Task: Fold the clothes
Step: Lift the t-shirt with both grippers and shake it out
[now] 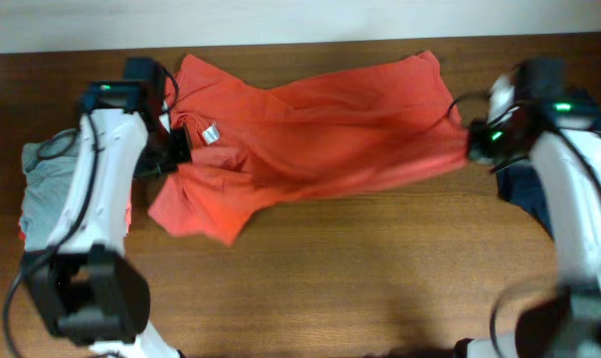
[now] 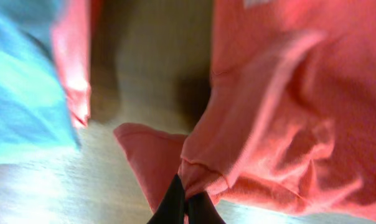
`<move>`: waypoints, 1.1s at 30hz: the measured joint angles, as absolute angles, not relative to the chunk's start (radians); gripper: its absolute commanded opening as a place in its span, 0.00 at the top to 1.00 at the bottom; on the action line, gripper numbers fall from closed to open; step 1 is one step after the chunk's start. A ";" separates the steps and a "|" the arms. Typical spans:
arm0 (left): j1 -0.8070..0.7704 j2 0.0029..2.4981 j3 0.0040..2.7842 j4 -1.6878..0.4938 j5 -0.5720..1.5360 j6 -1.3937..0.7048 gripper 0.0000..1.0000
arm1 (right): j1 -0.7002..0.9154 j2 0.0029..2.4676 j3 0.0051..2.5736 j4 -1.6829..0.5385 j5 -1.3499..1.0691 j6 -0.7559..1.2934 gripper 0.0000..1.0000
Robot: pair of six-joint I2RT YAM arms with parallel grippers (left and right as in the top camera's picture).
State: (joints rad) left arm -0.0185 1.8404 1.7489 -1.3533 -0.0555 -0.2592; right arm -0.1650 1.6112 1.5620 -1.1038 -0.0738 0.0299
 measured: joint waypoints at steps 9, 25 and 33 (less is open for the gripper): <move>-0.019 1.497 1.978 -1.381 -0.050 -0.246 1.00 | -0.165 1.298 1.858 -1.225 -0.073 0.030 0.96; -0.019 1.156 2.073 -1.290 -0.125 -0.285 1.00 | -0.165 1.192 1.964 -1.206 0.024 0.030 0.96; -0.019 1.477 2.071 -1.232 -0.128 -0.288 1.00 | -0.165 1.475 1.967 -1.226 0.025 0.029 0.96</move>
State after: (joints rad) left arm -0.0185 1.4773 2.0712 -1.2320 -0.1280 -0.2878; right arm -0.1646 1.4746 1.9671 -1.2259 0.0250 0.0292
